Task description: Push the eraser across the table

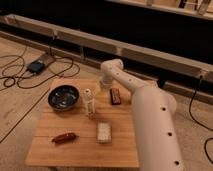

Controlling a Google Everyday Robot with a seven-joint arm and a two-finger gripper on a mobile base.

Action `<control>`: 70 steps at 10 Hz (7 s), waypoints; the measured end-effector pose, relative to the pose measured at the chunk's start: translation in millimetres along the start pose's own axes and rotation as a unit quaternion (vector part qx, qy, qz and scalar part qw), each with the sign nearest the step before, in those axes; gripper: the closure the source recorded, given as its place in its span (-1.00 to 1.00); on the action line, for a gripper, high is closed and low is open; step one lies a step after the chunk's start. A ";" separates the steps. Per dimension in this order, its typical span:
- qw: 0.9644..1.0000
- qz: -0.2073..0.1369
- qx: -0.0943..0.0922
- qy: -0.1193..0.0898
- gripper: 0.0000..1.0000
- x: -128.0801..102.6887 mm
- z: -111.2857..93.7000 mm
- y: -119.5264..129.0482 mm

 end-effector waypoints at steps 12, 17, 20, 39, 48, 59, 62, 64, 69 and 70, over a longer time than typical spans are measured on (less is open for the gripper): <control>0.998 0.045 -0.010 -0.052 -0.60 -86.4 -15.6 -57.2; 0.998 0.047 -0.016 -0.027 -0.60 -71.0 -21.2 -50.6; 0.998 0.055 -0.019 -0.006 -0.60 -56.7 -22.4 -23.6; 0.994 0.101 -0.029 -0.023 -0.60 -99.1 -19.8 -10.4; 0.987 0.151 -0.030 -0.053 -0.60 -163.7 -30.2 -36.0; 0.966 0.250 -0.016 -0.065 -0.60 -253.1 -42.1 -74.8; 0.960 0.270 -0.018 -0.069 -0.60 -274.0 -45.8 -82.7; 0.957 0.281 -0.023 -0.068 -0.60 -283.1 -48.3 -83.0; 0.946 0.312 -0.064 -0.058 -0.60 -292.8 -54.6 -54.2; 0.943 0.319 -0.072 -0.060 -0.60 -297.4 -56.1 -49.8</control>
